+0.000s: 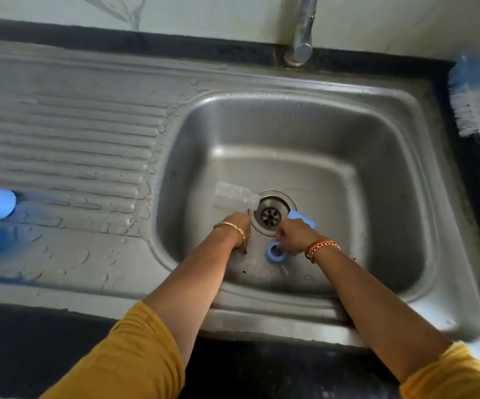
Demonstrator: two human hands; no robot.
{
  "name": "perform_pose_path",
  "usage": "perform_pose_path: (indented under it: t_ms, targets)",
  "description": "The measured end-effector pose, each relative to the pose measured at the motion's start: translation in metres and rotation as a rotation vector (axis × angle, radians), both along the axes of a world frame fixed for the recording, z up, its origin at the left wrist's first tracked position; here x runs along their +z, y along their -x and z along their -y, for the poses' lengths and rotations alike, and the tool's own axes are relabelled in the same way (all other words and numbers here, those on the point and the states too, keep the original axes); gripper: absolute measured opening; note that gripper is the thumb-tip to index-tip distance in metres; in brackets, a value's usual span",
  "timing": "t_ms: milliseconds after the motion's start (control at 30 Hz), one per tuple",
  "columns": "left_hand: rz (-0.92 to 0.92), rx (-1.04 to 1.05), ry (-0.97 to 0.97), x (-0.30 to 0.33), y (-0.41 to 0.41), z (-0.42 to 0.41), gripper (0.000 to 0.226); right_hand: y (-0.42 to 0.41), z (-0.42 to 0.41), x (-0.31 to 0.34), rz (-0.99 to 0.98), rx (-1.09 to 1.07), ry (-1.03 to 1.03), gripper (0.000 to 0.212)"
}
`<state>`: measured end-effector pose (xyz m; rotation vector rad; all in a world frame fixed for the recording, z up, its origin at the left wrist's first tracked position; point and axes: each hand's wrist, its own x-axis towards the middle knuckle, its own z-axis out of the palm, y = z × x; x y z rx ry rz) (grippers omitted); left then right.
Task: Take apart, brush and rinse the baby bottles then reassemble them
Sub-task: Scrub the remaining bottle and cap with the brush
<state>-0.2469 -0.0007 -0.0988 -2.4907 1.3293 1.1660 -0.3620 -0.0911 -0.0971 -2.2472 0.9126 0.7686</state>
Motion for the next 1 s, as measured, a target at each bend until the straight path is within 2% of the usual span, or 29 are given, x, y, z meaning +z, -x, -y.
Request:
perform_pose_path:
  t_ms: [133, 200, 267, 300, 367, 500, 567, 600, 633, 700, 733, 833, 900, 1000]
  targets:
    - [0.045, -0.045, -0.008, -0.002, 0.0, 0.005, 0.04, -0.002, 0.004, -0.003, 0.031, -0.014, -0.015, 0.037]
    - [0.113, -0.076, -0.019, 0.001, 0.0, 0.008, 0.051, -0.004, 0.005, 0.0, 0.047, -0.02, 0.019, 0.029]
    - [0.19, -0.106, -0.038, 0.004, 0.001, 0.01, 0.056, -0.006, 0.006, 0.003, 0.069, -0.004, 0.116, 0.008]
    - [0.213, -0.109, -0.044, 0.005, 0.001, 0.011, 0.055, -0.008, 0.006, 0.004, 0.084, -0.004, 0.164, 0.016]
    - [0.223, -0.089, -0.042, 0.009, 0.002, 0.012, 0.052, -0.009, 0.006, 0.01, 0.137, -0.001, 0.233, 0.032]
    - [0.186, 0.042, 0.056, 0.018, -0.005, 0.007, 0.032, -0.007, 0.009, 0.024, 0.244, 0.013, 0.341, 0.032]
    - [0.153, 0.111, 0.126, 0.024, -0.01, 0.002, 0.022, -0.002, 0.011, 0.031, 0.245, 0.039, 0.308, 0.026]
    - [0.128, 0.128, 0.159, 0.026, -0.011, 0.0, 0.019, 0.002, 0.012, 0.035, 0.213, 0.091, 0.243, 0.017]
    - [0.109, 0.136, 0.19, 0.028, -0.012, -0.001, 0.015, 0.006, 0.012, 0.039, 0.164, 0.159, 0.149, 0.018]
    - [0.125, 0.136, 0.272, 0.035, -0.011, -0.002, 0.016, 0.014, 0.008, 0.042, 0.072, 0.263, 0.017, 0.055]
    - [0.142, 0.134, 0.319, 0.037, -0.009, -0.002, 0.021, 0.016, 0.006, 0.043, 0.089, 0.263, 0.028, 0.056]
    - [0.123, 0.087, 0.407, 0.037, -0.005, 0.0, 0.028, 0.013, 0.002, 0.051, 0.314, 0.057, 0.256, 0.022]
    - [0.113, 0.053, 0.395, 0.034, -0.002, -0.001, 0.028, 0.011, -0.003, 0.062, 0.397, -0.11, 0.35, 0.02]
    - [0.073, 0.041, 0.338, 0.026, -0.001, -0.003, 0.03, 0.022, -0.005, 0.065, 0.363, -0.129, 0.285, 0.012]
